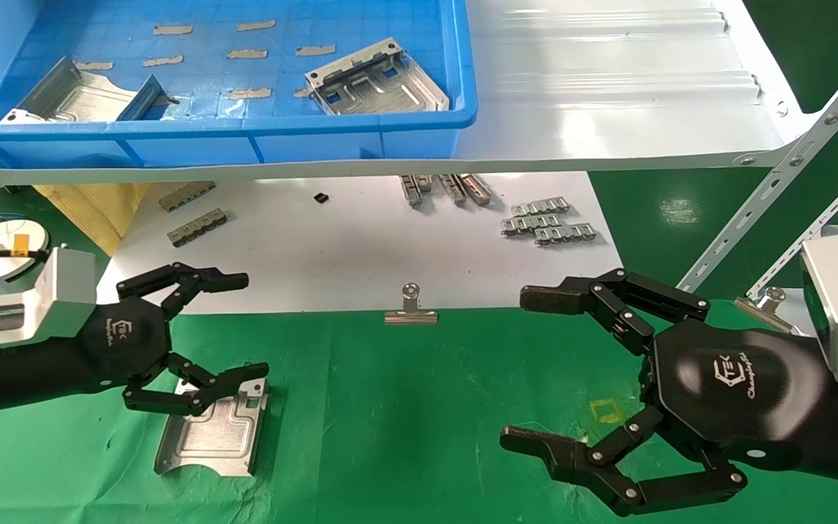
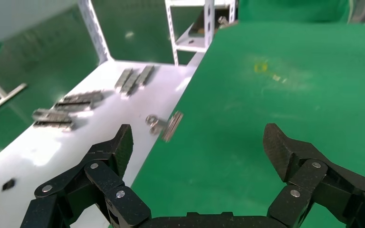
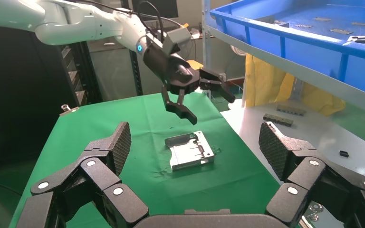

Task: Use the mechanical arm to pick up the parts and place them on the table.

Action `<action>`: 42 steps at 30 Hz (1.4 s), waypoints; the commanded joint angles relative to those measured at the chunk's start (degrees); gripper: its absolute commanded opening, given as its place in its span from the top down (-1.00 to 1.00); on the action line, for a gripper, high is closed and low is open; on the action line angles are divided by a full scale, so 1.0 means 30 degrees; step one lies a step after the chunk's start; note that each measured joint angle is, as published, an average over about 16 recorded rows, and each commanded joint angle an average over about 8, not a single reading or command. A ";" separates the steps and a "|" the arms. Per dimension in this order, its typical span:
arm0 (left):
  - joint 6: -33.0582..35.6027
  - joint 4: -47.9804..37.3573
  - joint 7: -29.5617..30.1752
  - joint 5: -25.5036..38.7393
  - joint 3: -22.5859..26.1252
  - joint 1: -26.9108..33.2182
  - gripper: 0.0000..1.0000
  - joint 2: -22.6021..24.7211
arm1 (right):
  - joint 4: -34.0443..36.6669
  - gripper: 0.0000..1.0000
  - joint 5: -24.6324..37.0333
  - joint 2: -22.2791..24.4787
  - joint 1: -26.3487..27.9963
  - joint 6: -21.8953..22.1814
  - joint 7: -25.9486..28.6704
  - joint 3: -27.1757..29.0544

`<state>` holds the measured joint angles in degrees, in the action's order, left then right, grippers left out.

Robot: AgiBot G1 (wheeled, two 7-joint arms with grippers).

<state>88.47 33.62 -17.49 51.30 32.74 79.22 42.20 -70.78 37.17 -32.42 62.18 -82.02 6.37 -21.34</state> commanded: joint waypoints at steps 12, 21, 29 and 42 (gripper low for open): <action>-0.0374 0.5384 0.3806 -0.1272 -0.2252 -0.2379 -1.00 -0.0968 | 0.0000 -1.00 0.0000 0.0000 0.0000 0.0000 0.0000 0.0000; -0.0633 0.9109 0.6438 -0.2153 -0.3811 -0.4025 -1.00 -0.1637 | 0.0000 -1.00 0.0000 0.0000 0.0000 0.0000 0.0000 0.0000; -0.0856 1.2307 0.8698 -0.2908 -0.5148 -0.5438 -1.00 -0.2211 | 0.0000 -1.00 0.0000 0.0000 0.0000 0.0000 0.0000 -0.0001; -0.0976 1.3987 0.9673 -0.3357 -0.5861 -0.6188 -1.00 -0.2524 | 0.0002 -1.00 -0.0005 0.0002 -0.0005 0.0007 -0.0001 0.0001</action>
<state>85.56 75.60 11.58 41.27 15.17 60.67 34.64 -70.77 37.16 -32.41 62.16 -82.00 6.37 -21.34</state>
